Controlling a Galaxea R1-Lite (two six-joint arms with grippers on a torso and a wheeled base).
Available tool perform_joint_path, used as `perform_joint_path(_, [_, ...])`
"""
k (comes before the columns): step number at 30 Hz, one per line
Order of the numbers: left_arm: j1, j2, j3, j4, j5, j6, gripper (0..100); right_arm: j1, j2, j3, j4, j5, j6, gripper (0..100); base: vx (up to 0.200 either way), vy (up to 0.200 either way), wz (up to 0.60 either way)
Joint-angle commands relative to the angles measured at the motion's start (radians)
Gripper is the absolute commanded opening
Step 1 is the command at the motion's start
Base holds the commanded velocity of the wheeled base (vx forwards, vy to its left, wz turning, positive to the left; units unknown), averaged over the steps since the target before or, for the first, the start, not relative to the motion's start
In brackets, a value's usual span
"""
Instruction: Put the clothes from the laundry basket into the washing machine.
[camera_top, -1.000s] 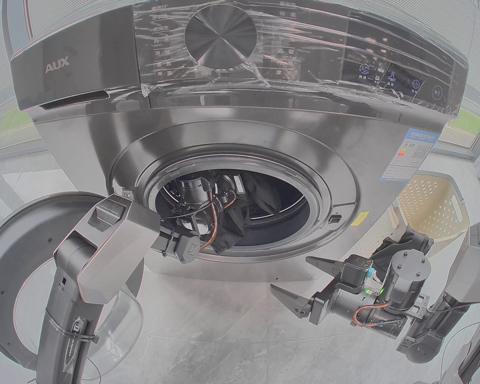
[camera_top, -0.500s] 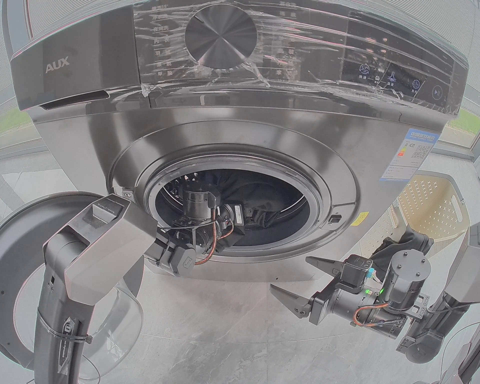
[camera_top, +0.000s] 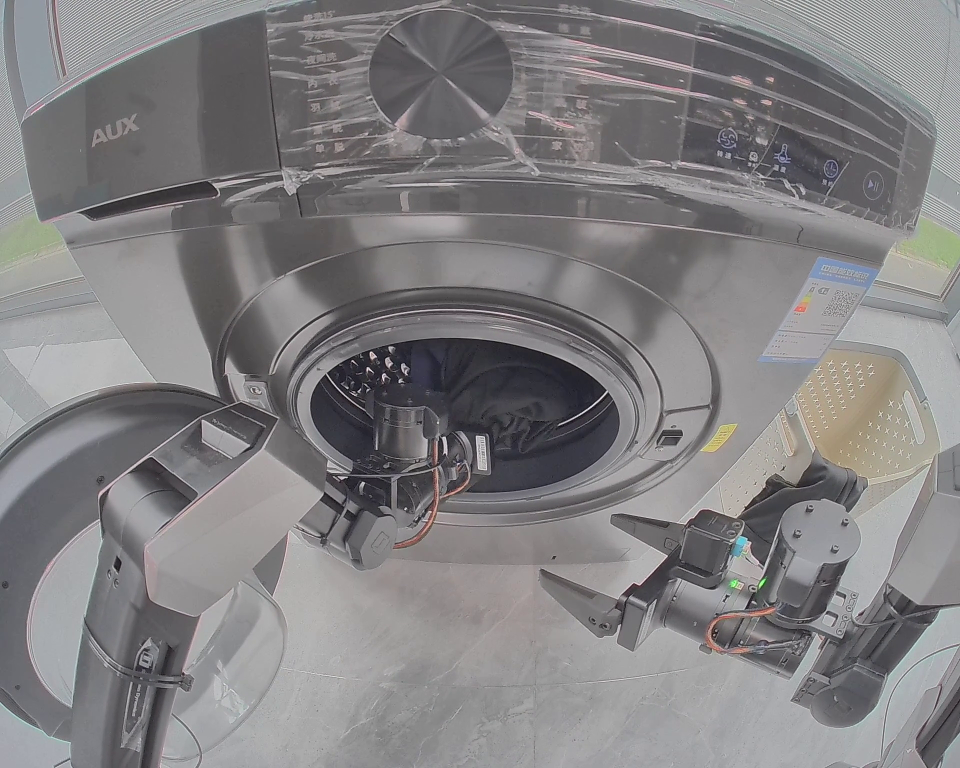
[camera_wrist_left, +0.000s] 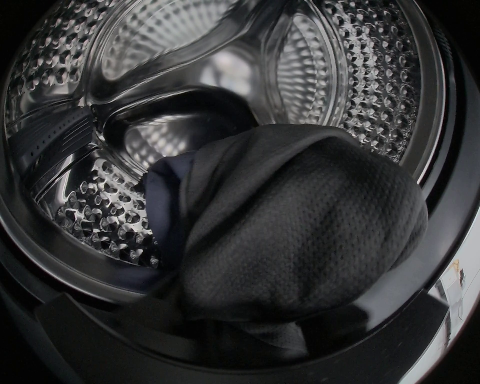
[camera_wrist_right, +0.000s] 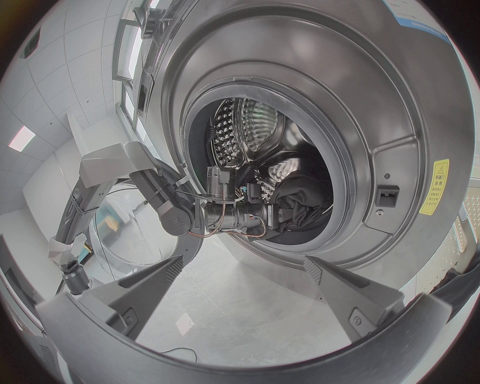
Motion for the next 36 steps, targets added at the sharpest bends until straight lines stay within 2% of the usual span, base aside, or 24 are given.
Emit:
perform_joint_path(1, [-0.003, 0.031, -0.020, 0.010, 0.000, -0.003, 0, 0.000, 0.002, 0.000, -0.001, 0.001, 0.000, 100, 0.000, 0.000, 0.00])
perform_joint_path(6, [0.000, 0.043, -0.116, -0.001, 0.014, -0.013, 0, 0.000, 0.002, -0.003, -0.001, 0.001, 0.000, 100, 0.000, 0.000, 0.00])
perform_joint_path(9, [0.005, 0.043, -0.169, -0.008, 0.016, -0.043, 0, 0.000, 0.002, -0.003, -0.001, 0.001, 0.000, 100, 0.000, 0.000, 0.00])
perform_joint_path(10, [0.005, 0.043, -0.198, -0.016, 0.019, -0.062, 0, 0.000, 0.003, -0.005, -0.001, 0.001, 0.000, 100, 0.000, 0.000, 0.00])
perform_joint_path(11, [0.005, 0.043, -0.198, -0.016, 0.019, -0.062, 0, 0.000, 0.003, -0.005, -0.001, 0.001, 0.000, 100, 0.000, 0.000, 0.00])
perform_joint_path(12, [0.007, 0.048, -0.248, -0.024, 0.028, -0.084, 0, 0.000, 0.006, -0.007, -0.001, 0.001, 0.000, 100, 0.000, 0.000, 0.00])
perform_joint_path(14, [0.008, 0.066, -0.320, -0.038, 0.040, -0.101, 0, 0.000, 0.008, -0.007, -0.001, 0.001, 0.000, 100, 0.000, 0.000, 0.00])
perform_joint_path(21, [0.020, 0.151, -0.508, -0.048, 0.053, -0.104, 0, 0.000, 0.008, -0.007, -0.001, 0.001, 0.000, 100, 0.000, 0.000, 0.00])
perform_joint_path(30, [0.022, 0.180, -0.563, -0.051, 0.076, -0.101, 0, 0.000, 0.008, -0.005, -0.001, 0.001, 0.000, 100, 0.000, 0.000, 0.00])
perform_joint_path(31, [0.020, 0.178, -0.563, -0.053, 0.076, -0.101, 100, 0.000, 0.008, -0.007, -0.001, 0.001, 0.000, 100, 0.000, 0.000, 0.00])
perform_joint_path(36, [0.011, 0.171, -0.540, -0.041, 0.091, -0.104, 100, 0.000, 0.006, -0.005, -0.001, 0.001, 0.000, 100, 0.000, 0.000, 0.00])
